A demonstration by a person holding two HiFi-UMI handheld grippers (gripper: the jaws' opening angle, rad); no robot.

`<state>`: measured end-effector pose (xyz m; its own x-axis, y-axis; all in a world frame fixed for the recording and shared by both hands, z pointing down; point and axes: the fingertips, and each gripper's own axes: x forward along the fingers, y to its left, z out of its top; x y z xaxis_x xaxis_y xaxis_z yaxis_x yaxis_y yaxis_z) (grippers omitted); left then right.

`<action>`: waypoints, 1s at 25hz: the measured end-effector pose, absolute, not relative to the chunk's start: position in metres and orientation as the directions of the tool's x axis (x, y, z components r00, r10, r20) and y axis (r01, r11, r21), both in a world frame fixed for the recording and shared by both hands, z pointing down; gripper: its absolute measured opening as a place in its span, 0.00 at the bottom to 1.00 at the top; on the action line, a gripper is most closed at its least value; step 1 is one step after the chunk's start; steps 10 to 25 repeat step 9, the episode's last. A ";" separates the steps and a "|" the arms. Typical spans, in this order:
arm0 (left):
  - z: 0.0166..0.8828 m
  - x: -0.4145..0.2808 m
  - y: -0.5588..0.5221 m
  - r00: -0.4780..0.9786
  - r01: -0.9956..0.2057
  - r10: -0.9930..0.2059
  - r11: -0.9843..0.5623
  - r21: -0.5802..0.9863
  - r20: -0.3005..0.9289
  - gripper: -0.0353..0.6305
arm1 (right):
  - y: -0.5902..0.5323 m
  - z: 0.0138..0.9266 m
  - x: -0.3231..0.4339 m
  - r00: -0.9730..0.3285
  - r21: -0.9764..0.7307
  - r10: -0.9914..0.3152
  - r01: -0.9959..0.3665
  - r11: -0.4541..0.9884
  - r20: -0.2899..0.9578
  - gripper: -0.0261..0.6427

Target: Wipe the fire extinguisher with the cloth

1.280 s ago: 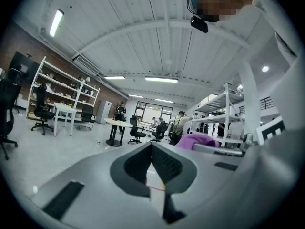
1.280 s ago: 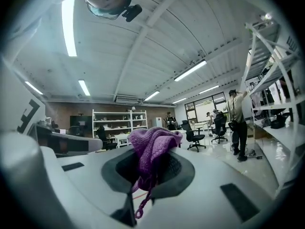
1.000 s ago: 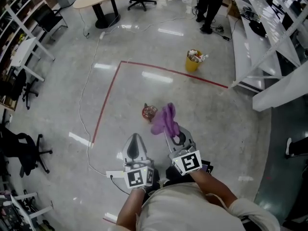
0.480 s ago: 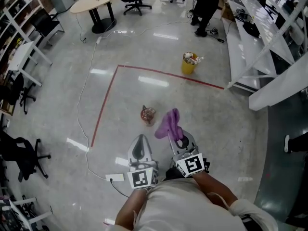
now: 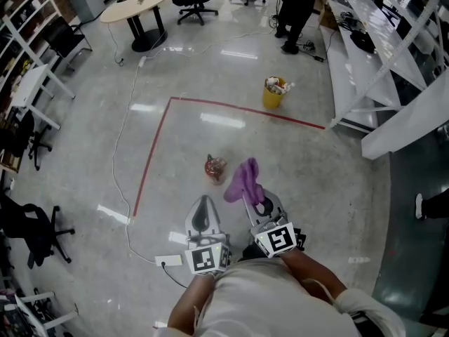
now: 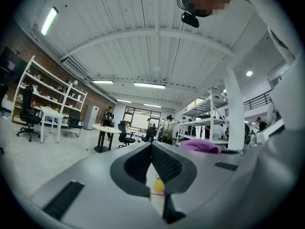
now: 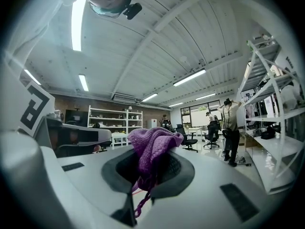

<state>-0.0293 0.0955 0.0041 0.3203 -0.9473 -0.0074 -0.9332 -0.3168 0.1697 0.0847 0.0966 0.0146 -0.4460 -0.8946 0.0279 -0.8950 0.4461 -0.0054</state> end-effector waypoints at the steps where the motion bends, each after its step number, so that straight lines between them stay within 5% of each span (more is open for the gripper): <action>1: 0.005 -0.030 0.096 0.321 -0.933 -0.947 -0.317 0.168 -0.004 0.06 | 0.097 0.014 0.084 -0.445 -0.004 -0.895 -0.895 0.445 0.026 0.11; 25: 0.000 -0.034 0.095 0.307 -0.941 -0.951 -0.298 0.161 0.035 0.06 | 0.098 0.009 0.083 -0.447 0.006 -0.894 -0.894 0.447 0.013 0.11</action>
